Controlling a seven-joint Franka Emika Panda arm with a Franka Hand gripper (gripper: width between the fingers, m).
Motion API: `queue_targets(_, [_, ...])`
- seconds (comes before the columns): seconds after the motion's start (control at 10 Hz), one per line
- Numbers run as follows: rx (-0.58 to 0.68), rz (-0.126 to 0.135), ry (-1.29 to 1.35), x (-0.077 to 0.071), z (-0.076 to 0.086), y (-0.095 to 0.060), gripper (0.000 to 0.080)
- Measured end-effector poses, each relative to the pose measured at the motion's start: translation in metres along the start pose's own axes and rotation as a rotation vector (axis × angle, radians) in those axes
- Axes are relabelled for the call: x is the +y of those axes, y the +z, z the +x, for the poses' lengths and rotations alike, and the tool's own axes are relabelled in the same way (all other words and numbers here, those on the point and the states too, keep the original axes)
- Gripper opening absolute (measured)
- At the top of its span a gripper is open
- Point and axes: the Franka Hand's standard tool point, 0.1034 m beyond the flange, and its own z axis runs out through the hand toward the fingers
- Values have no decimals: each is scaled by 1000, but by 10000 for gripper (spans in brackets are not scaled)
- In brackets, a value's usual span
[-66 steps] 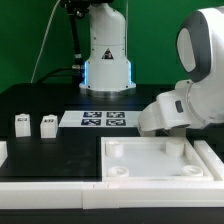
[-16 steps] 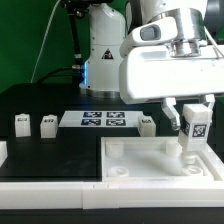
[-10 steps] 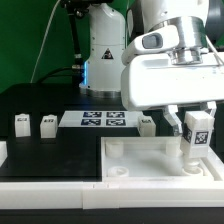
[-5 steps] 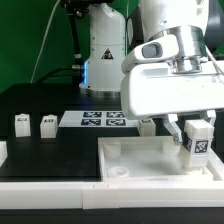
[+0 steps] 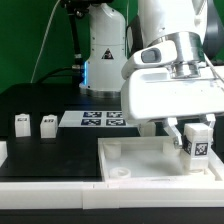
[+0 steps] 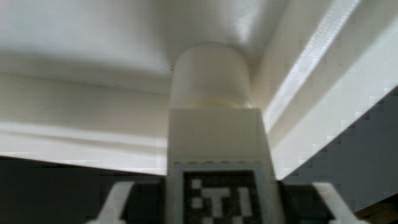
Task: Assemble one leg
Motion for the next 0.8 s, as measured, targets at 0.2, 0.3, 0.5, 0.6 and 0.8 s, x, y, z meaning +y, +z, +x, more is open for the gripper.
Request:
queue_targets(0.2, [-10,2,0,-1,-2,1,517])
queue_targets(0.3, [-10,2,0,-1,-2,1,517])
queue_targets(0.5, [-11,2,0,-1,-2,1,641])
queue_targets(0.6, [-11,2,0,-1,-2,1,641])
queue_targets(0.8, [-12,2,1,-1,-2,0,648])
